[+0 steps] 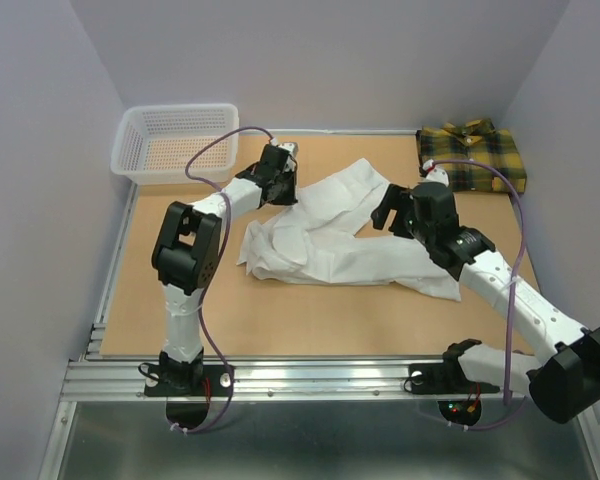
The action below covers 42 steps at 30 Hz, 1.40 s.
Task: Fold and stack the long sleeve shirts
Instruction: Flatten the shirt out
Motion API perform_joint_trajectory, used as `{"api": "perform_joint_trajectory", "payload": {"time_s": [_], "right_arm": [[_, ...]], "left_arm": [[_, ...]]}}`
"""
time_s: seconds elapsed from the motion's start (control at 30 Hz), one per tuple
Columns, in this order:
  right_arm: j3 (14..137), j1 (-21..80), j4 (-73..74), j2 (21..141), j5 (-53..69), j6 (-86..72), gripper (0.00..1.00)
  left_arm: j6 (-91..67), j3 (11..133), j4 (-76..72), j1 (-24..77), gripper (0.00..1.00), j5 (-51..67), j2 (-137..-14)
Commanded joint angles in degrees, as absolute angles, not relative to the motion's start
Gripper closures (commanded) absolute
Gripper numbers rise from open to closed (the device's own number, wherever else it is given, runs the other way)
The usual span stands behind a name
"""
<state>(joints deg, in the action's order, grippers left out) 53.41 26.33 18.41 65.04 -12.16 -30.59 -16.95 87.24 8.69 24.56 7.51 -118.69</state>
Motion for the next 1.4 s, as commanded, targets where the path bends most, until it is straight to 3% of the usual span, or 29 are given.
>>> {"api": "perform_joint_trajectory", "payload": {"time_s": [0.0,0.13,0.4,0.67,0.83,0.87,0.9,1.0,1.17,1.37], "right_arm": [[53.35,26.81,18.98,62.05,-15.2,-29.44,0.16],[53.96,26.72,19.6,58.81,-19.15,-29.18,0.16],[51.51,26.63,19.78,47.66,-31.8,-30.67,0.15],[48.43,26.72,19.69,47.8,-25.68,-29.62,0.15],[48.16,26.63,19.86,52.55,-14.17,-28.39,0.15],[48.08,26.63,19.86,53.34,-12.41,-28.39,0.16],[47.82,26.63,19.86,55.0,-9.61,-28.39,0.16],[47.64,26.63,20.56,58.69,-6.69,-28.74,0.16],[47.81,26.72,22.5,63.36,-2.11,-28.74,0.16],[48.6,26.89,22.5,67.05,-0.44,-28.65,0.17]], "left_arm": [[-6.78,85.89,2.3,29.95,1.0,2.31,-105.24],[-0.35,77.72,-1.21,36.62,1.0,1.14,-94.59],[5.9,51.46,-4.75,53.51,1.0,15.96,-66.57],[-4.21,40.52,-2.11,71.97,0.93,18.29,-63.19],[-9.04,39.03,-0.09,79.96,0.64,13.02,-61.44],[-9.66,38.85,-0.09,80.68,0.55,11.44,-60.83],[-10.45,38.15,-0.09,81.47,0.37,8.29,-59.08],[-13.78,37.09,1.57,82.0,0.24,2.85,-55.74],[-24.07,38.93,6.85,78.08,0.15,-19.47,-47.03],[-35.67,41.92,16.78,60.15,0.15,-25.31,-46.22]]}}
